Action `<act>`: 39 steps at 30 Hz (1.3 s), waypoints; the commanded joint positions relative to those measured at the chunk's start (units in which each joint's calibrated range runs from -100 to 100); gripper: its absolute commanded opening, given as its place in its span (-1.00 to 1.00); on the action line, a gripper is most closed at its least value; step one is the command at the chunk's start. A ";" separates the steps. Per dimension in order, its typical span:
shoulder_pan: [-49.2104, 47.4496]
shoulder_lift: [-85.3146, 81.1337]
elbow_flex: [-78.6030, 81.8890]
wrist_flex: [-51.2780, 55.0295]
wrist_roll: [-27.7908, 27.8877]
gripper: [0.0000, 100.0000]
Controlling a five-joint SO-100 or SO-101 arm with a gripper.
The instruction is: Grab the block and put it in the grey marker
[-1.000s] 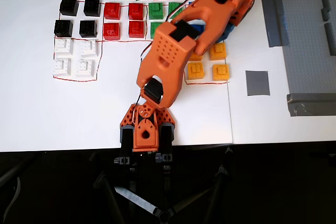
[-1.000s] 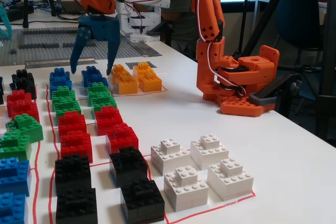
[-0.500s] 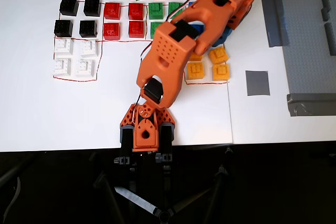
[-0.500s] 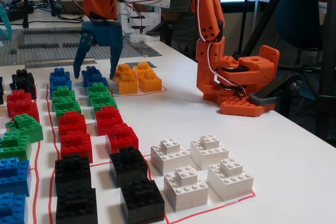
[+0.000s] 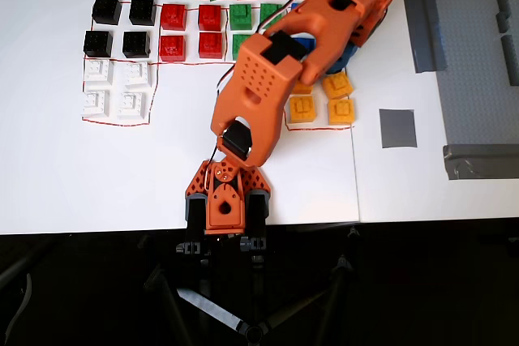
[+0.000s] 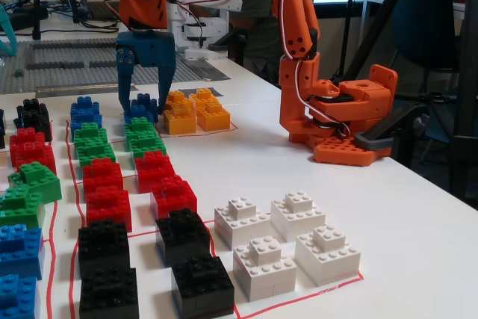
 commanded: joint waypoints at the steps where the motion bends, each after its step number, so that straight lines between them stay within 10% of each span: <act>1: -2.47 -7.34 -7.17 1.43 -1.56 -0.99; 17: -5.63 -12.61 -20.34 2.00 -4.20 -1.00; 39: 19.99 -10.89 -22.51 -4.20 12.70 -1.00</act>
